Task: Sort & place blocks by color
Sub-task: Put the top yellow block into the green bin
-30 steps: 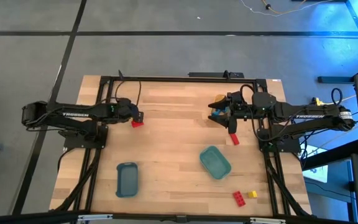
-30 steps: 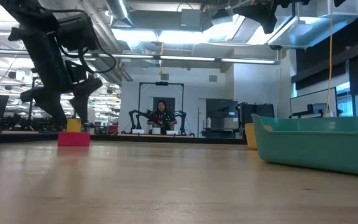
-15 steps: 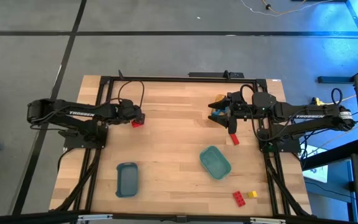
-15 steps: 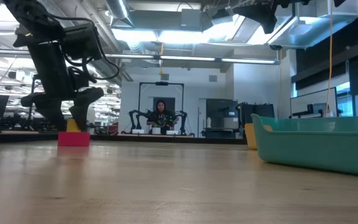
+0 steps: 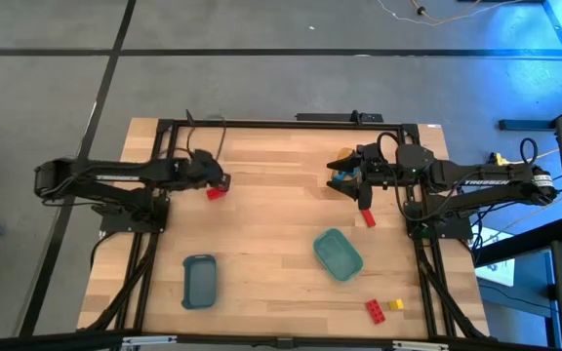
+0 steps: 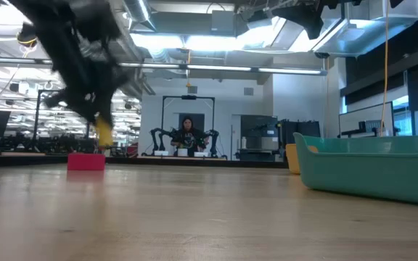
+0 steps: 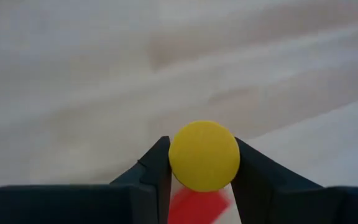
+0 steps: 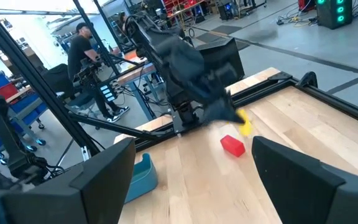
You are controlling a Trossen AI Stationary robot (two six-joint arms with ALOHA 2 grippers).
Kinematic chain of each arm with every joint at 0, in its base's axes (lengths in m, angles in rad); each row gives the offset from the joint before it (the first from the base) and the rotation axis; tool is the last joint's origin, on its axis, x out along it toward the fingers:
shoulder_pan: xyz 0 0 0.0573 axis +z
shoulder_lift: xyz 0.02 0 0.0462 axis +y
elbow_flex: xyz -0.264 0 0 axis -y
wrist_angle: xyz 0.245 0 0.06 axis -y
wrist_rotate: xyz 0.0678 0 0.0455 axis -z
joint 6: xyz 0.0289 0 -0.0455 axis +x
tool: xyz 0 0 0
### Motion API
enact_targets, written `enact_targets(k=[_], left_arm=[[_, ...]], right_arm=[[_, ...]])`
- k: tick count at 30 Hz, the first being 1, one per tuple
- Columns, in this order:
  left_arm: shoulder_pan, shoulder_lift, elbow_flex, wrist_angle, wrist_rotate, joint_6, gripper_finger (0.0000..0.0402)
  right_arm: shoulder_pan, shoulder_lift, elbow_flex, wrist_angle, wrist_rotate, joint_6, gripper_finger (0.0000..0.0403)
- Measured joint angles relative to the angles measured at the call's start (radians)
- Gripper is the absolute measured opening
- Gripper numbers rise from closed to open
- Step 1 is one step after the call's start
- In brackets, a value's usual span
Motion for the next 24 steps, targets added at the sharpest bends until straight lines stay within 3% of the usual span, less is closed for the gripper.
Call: enact_targets(k=[4, 9, 17, 24], left_arm=[[0.0, -0.105, 0.085, 0.123, -0.008, 0.21, 0.0114], [0.0, -0.15, 0.141, 0.452, 0.123, 0.338, 0.0114], [-0.101, 0.022, 0.216, 0.625, 0.175, 0.105, 0.0114], [-0.168, 0.189, 0.259, 0.804, 0.183, -0.048, 0.0114]], right_arm=[[0.0, 0.0, 0.0, 0.011, 0.002, 0.055, 0.0323], [0.0, 0.024, 0.0, 0.019, 0.005, 0.009, 0.0323], [0.035, 0.212, 0.057, 0.042, 0.062, -0.203, 0.0323], [0.129, 0.409, 0.205, 0.018, 0.336, -0.501, 0.0323]])
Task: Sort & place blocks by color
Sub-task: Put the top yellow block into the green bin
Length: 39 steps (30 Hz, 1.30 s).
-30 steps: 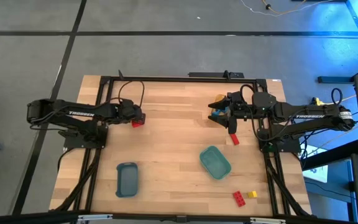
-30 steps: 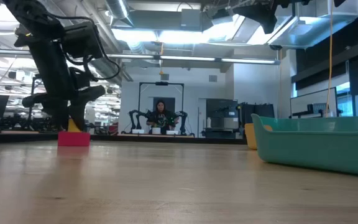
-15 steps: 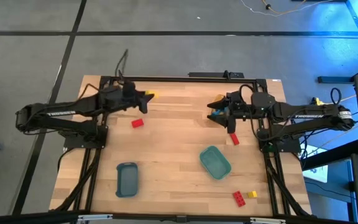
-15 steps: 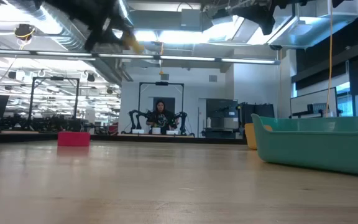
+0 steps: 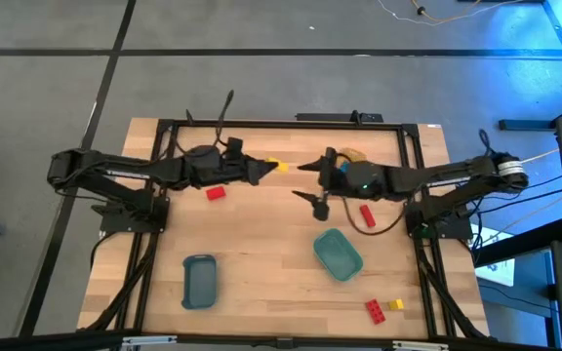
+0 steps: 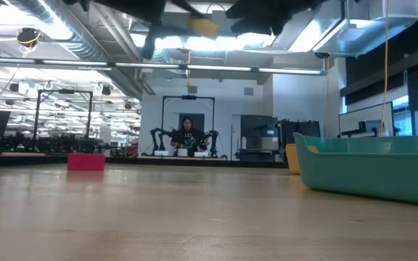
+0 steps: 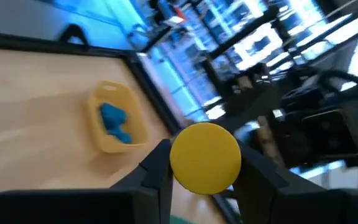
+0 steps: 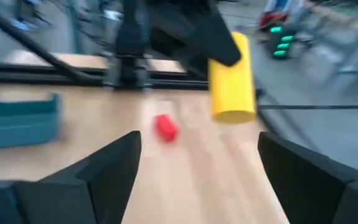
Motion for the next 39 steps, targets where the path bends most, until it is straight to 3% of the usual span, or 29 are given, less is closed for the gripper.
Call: enact_targets(k=[5, 18, 22, 32, 39], left_arm=[[-0.007, 0.038, 0.003, 0.061, 0.007, -0.057, 0.0114], [-0.032, 0.044, 0.002, 0.099, 0.036, -0.095, 0.0114], [-0.033, 0.044, 0.002, 0.099, 0.036, -0.094, 0.0114], [-0.033, 0.044, 0.001, 0.098, 0.052, -0.094, 0.0114], [-0.032, 0.044, 0.001, 0.1, 0.059, -0.07, 0.0114]], right_arm=[[0.027, 0.071, 0.078, -0.001, 0.146, -0.07, 0.0323], [0.029, 0.147, 0.107, 0.132, 0.178, -0.086, 0.0318], [0.029, 0.149, 0.107, 0.129, 0.188, -0.08, 0.0284], [0.028, 0.155, 0.106, 0.107, 0.176, 0.005, 0.0134], [0.028, 0.155, 0.105, 0.111, 0.175, 0.02, 0.0128]])
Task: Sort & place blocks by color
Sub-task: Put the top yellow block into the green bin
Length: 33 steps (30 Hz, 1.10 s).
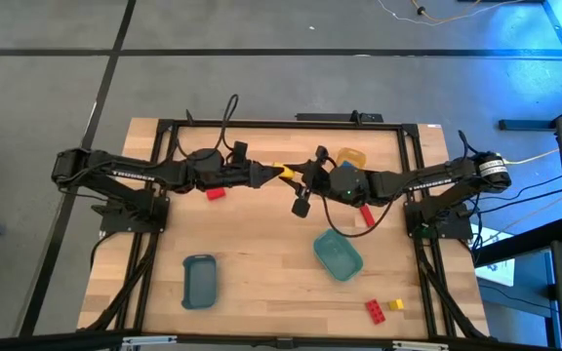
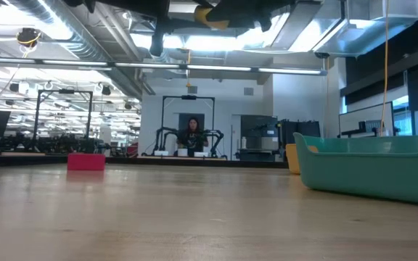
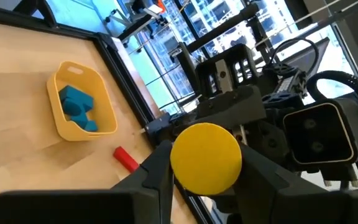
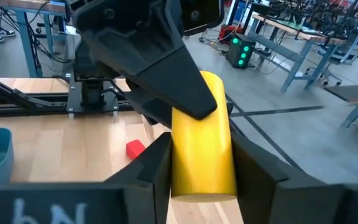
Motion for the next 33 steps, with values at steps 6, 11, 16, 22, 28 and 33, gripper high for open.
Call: enact_targets(k=[6, 11, 16, 22, 28, 33], left_arm=[[0.054, -0.015, 0.0, 0.005, 0.119, 0.078, 0.019], [0.14, -0.067, 0.0, 0.0, 0.235, 0.178, 0.023], [0.194, -0.175, 0.001, -0.067, 0.275, 0.45, 0.0233], [0.106, -0.303, 0.0, -0.348, 0.096, 0.742, 0.023], [-0.068, -0.337, -0.001, -0.404, -0.065, 0.78, 0.023], [-0.155, -0.312, -0.008, -0.385, -0.144, 0.748, 0.023]], right_arm=[[0.0, -0.049, 0.0, -0.078, 0.01, -0.022, 0.0128], [0.0, -0.14, 0.0, -0.301, 0.087, -0.019, 0.0128], [0.0, -0.242, 0.0, -0.515, 0.054, 0.075, 0.0128], [0.0, -0.337, 0.0, -0.627, -0.158, 0.188, 0.0128], [0.01, -0.377, 0.0, -0.651, -0.346, 0.259, 0.0128], [0.039, -0.378, -0.015, -0.647, -0.425, 0.321, 0.0128]])
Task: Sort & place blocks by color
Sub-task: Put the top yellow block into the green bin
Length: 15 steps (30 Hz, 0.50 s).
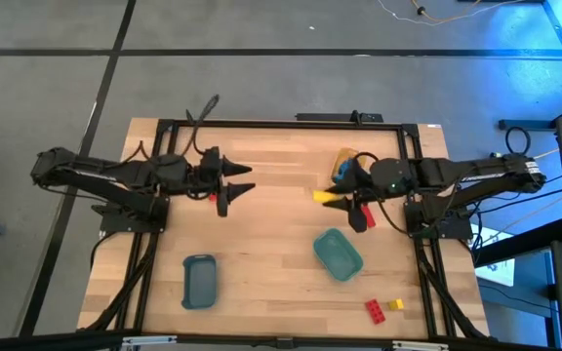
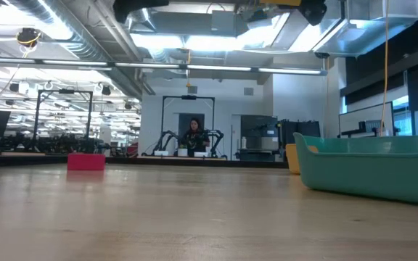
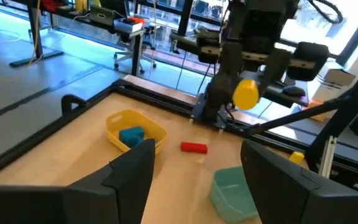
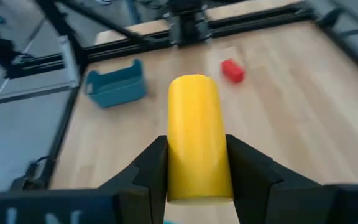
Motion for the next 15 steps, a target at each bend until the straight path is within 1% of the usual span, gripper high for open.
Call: enact_targets(k=[1, 4, 6, 8, 10, 13, 15], left_arm=[[-0.009, 0.006, -0.01, 0.025, -0.008, -0.001, 0.023], [-0.018, 0.014, -0.056, 0.172, -0.021, -0.011, 0.023], [-0.017, 0.014, -0.082, 0.247, -0.024, -0.018, 0.023], [-0.015, 0.014, -0.088, 0.273, -0.03, -0.019, 0.023], [-0.01, 0.014, -0.088, 0.275, -0.06, -0.019, 0.023], [0.002, 0.014, -0.089, 0.274, -0.096, -0.019, 0.023], [0.013, 0.014, -0.089, 0.277, -0.094, -0.02, 0.023]], right_arm=[[0.008, 0.0, -0.013, 0.004, -0.01, 0.02, 0.0128], [0.041, 0.0, -0.067, 0.007, -0.025, 0.092, 0.0128], [0.069, 0.0, -0.118, 0.054, -0.04, 0.158, 0.0128], [0.103, 0.0, -0.175, 0.114, -0.045, 0.244, 0.0128], [0.141, 0.001, -0.225, 0.155, -0.045, 0.343, 0.0128], [0.203, 0.008, -0.284, 0.158, -0.033, 0.508, 0.0128], [0.25, 0.014, -0.316, 0.153, 0.0, 0.604, 0.0128]])
